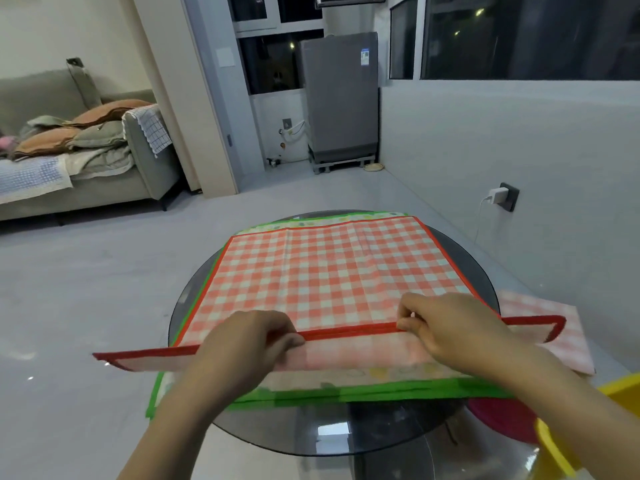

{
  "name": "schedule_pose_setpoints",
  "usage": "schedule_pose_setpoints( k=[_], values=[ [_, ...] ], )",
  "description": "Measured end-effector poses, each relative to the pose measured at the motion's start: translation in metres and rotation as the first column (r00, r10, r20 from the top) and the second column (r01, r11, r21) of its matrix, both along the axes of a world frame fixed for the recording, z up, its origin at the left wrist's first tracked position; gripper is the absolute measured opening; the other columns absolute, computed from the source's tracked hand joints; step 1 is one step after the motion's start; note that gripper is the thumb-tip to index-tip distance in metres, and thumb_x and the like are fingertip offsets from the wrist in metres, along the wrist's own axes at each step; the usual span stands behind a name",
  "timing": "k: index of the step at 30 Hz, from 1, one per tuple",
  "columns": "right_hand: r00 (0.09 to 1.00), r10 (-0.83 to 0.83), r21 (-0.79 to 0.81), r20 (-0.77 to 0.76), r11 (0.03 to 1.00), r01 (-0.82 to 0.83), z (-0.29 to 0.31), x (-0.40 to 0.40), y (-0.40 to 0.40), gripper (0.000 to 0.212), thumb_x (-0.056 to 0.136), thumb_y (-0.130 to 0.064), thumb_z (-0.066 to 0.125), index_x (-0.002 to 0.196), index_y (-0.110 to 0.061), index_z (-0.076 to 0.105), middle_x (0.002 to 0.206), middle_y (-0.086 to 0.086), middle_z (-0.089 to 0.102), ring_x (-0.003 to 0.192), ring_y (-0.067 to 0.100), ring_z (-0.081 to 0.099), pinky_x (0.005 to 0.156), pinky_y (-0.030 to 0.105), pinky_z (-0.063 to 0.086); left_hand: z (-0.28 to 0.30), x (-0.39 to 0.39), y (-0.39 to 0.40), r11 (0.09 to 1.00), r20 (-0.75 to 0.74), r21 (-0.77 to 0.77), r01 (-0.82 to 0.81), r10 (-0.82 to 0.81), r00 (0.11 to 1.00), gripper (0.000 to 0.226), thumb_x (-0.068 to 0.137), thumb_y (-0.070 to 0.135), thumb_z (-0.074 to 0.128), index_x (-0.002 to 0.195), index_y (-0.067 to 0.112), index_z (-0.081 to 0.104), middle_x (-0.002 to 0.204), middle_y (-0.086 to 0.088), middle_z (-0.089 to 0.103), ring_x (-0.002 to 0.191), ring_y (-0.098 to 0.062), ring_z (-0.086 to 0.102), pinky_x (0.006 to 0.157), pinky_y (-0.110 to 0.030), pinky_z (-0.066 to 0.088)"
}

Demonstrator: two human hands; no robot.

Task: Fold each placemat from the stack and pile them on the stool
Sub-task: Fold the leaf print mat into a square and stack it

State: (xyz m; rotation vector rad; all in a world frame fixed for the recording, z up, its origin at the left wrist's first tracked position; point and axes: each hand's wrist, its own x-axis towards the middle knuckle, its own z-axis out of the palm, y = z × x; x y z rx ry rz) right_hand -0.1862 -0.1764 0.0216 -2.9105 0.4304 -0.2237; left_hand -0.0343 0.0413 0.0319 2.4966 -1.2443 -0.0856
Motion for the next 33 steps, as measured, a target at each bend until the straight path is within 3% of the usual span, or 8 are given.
schedule_pose_setpoints(
  k=[3,7,11,15,23,31,33],
  values=[
    [0.999,-0.027,-0.089,0.047,0.996,0.031,0.025,-0.001,-0.004,0.013,0.097,-0.04,0.04,0.085,-0.035,0.042,0.053,-0.015,0.041,0.052,0.002,0.038,0.049,0.017,0.022,0.021,0.004,-0.003,0.999,-0.07,-0.026,0.019,-0.021,0.997,0.02,0.087,0.039,0.061,0.067,0.037,0.061,0.059,0.015,0.061,0.053,-0.001,0.055,0.059,-0.025,0.047],
    [0.973,-0.049,-0.113,0.227,0.991,0.076,0.035,0.021,-0.022,0.014,0.095,-0.04,0.045,0.086,-0.032,0.052,0.074,-0.016,0.059,0.075,0.008,0.054,0.058,0.024,0.032,0.029,0.026,-0.024,0.995,0.085,-0.101,-0.017,0.026,0.996,0.011,0.088,0.039,0.06,0.079,0.036,0.066,0.068,0.018,0.061,0.063,0.001,0.053,0.057,-0.018,0.037],
    [0.949,-0.026,-0.09,0.315,0.994,0.057,0.013,0.064,-0.049,0.008,0.091,-0.022,0.055,0.089,-0.02,0.062,0.09,-0.008,0.066,0.091,0.021,0.057,0.074,0.029,0.033,0.007,0.06,-0.053,0.984,0.235,-0.174,-0.049,0.09,0.968,0.016,0.091,0.032,0.059,0.097,0.025,0.071,0.092,0.009,0.069,0.088,-0.014,0.061,0.079,-0.03,0.044],
    [0.94,-0.098,-0.036,0.326,0.993,0.115,-0.008,0.101,-0.067,0.009,0.09,-0.02,0.055,0.09,-0.017,0.063,0.092,-0.005,0.066,0.093,0.022,0.055,0.081,0.03,0.032,-0.021,0.091,-0.078,0.97,0.231,-0.225,-0.088,0.141,0.963,0.015,0.09,0.03,0.059,0.097,0.022,0.071,0.091,0.006,0.068,0.088,-0.019,0.062,0.087,-0.039,0.044],
    [0.981,-0.149,-0.01,0.128,0.988,0.152,-0.05,0.136,-0.078,0.011,0.095,-0.023,0.045,0.091,-0.024,0.055,0.094,-0.008,0.059,0.094,0.017,0.047,0.098,0.033,0.028,-0.067,0.116,-0.101,0.986,0.146,-0.095,-0.138,0.151,0.978,0.019,0.095,0.031,0.049,0.103,0.025,0.066,0.102,0.008,0.062,0.095,-0.014,0.052,0.108,-0.038,0.026],
    [0.976,-0.212,-0.036,0.052,0.976,0.214,-0.059,0.142,-0.077,0.012,0.096,-0.025,0.043,0.096,-0.025,0.055,0.103,-0.006,0.06,0.1,0.018,0.048,0.098,0.034,0.03,-0.077,0.114,-0.102,0.982,0.148,-0.127,-0.141,0.159,0.976,0.024,0.095,0.035,0.049,0.11,0.024,0.064,0.113,0.006,0.058,0.107,-0.016,0.05,0.109,-0.038,0.024],
    [0.971,-0.235,-0.039,0.044,0.971,0.236,-0.057,0.141,-0.074,0.016,0.096,-0.024,0.041,0.106,-0.024,0.054,0.111,-0.004,0.059,0.105,0.019,0.047,0.1,0.034,0.029,-0.073,0.105,-0.103,0.973,0.173,-0.154,-0.173,0.199,0.965,0.028,0.095,0.036,0.049,0.119,0.025,0.06,0.123,0.006,0.055,0.116,-0.017,0.047,0.111,-0.039,0.022]
  ],
)
